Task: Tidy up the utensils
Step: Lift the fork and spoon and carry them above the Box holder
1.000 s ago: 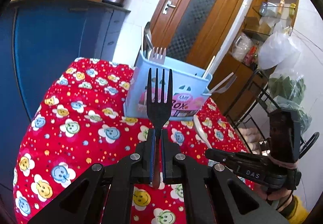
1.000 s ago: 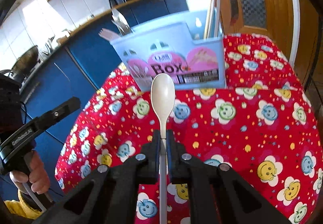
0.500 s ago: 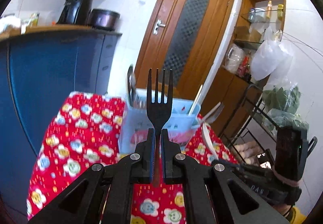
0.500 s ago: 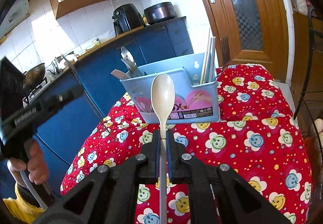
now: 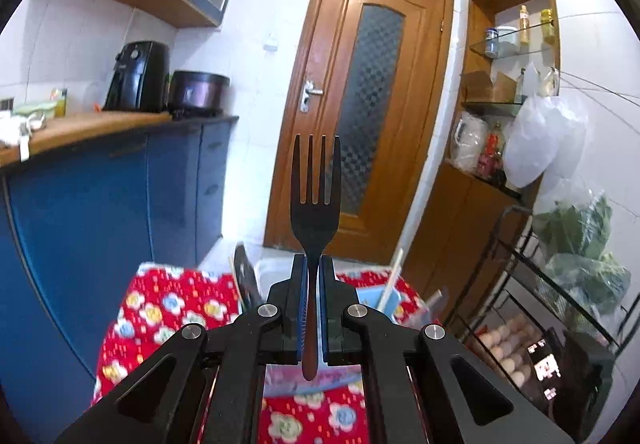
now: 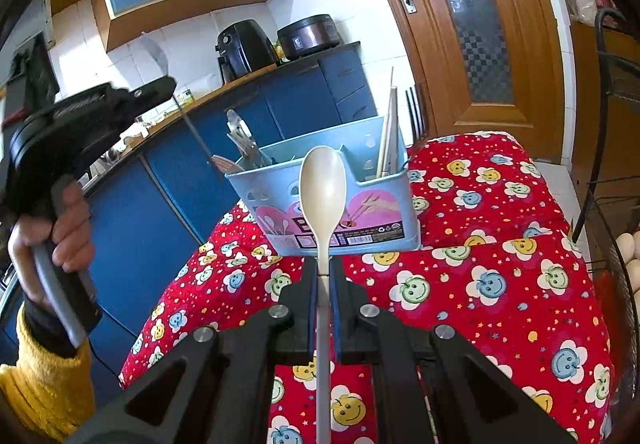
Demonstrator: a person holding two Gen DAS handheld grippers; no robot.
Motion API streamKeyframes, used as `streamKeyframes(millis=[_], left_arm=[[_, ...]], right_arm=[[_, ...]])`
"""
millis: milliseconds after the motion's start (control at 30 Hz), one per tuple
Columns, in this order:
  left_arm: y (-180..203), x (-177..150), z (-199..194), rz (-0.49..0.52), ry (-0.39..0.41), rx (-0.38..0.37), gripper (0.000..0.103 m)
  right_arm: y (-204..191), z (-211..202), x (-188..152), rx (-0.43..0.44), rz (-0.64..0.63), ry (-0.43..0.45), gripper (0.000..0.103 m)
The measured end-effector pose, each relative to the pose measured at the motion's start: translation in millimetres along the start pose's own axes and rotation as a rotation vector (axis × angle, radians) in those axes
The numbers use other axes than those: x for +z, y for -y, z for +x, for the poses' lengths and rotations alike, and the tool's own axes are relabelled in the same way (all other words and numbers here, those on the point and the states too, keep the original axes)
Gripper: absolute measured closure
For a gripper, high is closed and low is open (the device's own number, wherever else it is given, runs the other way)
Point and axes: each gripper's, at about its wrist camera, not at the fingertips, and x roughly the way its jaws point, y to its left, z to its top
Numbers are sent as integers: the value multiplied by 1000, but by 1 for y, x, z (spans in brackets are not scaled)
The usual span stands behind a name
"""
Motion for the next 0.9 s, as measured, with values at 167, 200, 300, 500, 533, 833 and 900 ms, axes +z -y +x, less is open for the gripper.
streamKeyframes(millis=[167,200,300,500,533,833,900], left_arm=[[-1,11,25,-9,10,54,98],[-1,12,29,-9,10,57,98],[-1,12,40,1,27,82,98],[-4,-1,60,7,-4,96,98],[-6,-4,63,5,-14,97,98],[-17,-24,84,-8,-72,103,98],[-19,-27,87,-9,-85,100,98]], right_arm=[[8,-3,2,5,15,25,96],[9,-4,2,5,15,30,96],[11,-3,3,-3,8,42,96],[14,0,8,-15,-2,62,96],[14,1,9,-19,-6,65,96],[12,15,29,-14,-10,119,96],[11,20,37,-11,-14,135,96]])
